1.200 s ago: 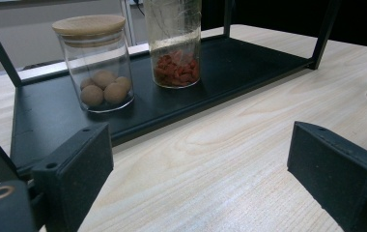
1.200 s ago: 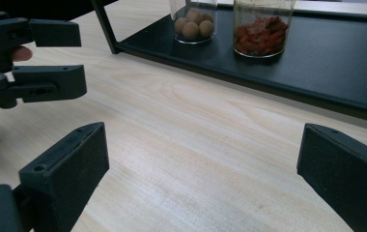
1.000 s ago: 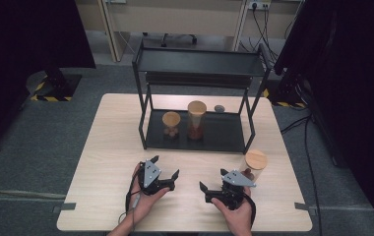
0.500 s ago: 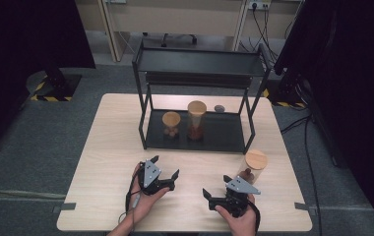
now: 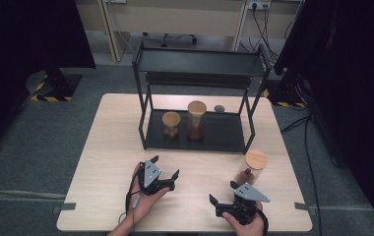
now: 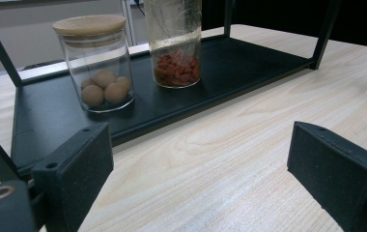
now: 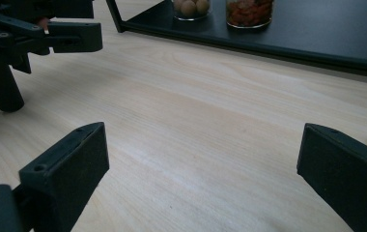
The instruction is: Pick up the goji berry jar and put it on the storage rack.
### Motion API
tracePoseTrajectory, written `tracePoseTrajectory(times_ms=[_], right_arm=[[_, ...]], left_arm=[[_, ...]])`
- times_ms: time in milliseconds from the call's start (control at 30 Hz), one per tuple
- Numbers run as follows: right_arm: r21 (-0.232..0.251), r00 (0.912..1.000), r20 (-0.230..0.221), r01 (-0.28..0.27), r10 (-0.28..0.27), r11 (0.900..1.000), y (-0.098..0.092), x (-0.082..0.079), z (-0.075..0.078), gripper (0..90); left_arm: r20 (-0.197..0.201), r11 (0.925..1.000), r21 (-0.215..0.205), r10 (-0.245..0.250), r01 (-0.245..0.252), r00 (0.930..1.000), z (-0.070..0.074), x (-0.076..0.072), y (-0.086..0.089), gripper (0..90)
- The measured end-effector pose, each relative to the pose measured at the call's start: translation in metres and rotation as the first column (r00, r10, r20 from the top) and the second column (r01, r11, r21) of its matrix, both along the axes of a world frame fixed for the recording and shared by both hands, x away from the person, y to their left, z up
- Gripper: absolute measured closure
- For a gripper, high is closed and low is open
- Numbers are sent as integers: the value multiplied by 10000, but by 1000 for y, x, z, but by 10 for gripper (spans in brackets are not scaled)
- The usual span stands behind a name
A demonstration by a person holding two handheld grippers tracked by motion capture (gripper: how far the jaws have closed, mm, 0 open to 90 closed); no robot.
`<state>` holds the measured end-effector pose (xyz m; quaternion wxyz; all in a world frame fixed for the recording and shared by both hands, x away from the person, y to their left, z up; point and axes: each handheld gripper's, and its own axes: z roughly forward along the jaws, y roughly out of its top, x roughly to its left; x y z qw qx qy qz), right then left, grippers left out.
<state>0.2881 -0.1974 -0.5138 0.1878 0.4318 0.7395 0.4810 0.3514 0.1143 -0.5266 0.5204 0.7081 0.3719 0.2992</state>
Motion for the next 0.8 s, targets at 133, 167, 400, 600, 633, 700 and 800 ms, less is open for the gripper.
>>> tracePoseTrajectory(times_ms=[133,167,400,600,633,700,800], right_arm=[[15,9999,-37,144,-144,9999,-7,-4,-1,46],[10,9999,-37,163,-163,9999,-9,-5,-1,46],[11,9987,-69,512,-512,9987,-23,-9,-2,46],[-56,9967,18,810,-810,9967,-34,-12,0,46],[-57,9962,35,868,-868,9962,-36,-12,0,46],[-46,9952,45,975,-975,9952,-40,-12,1,46],[-28,9935,72,1137,-1137,9935,-45,-13,1,46]], left_arm=[[1,10000,-6,3,-3,10000,0,0,0,86],[1,10000,-5,4,-4,10000,0,0,0,86],[-4,10000,-10,3,-3,10000,0,0,0,86],[-1,10000,-9,9,-9,10000,0,0,0,86],[5,10000,-7,12,-12,10000,0,0,0,86],[1,10000,-5,11,-11,10000,0,0,0,86],[-12,10000,-4,16,-16,10000,0,0,0,86]])
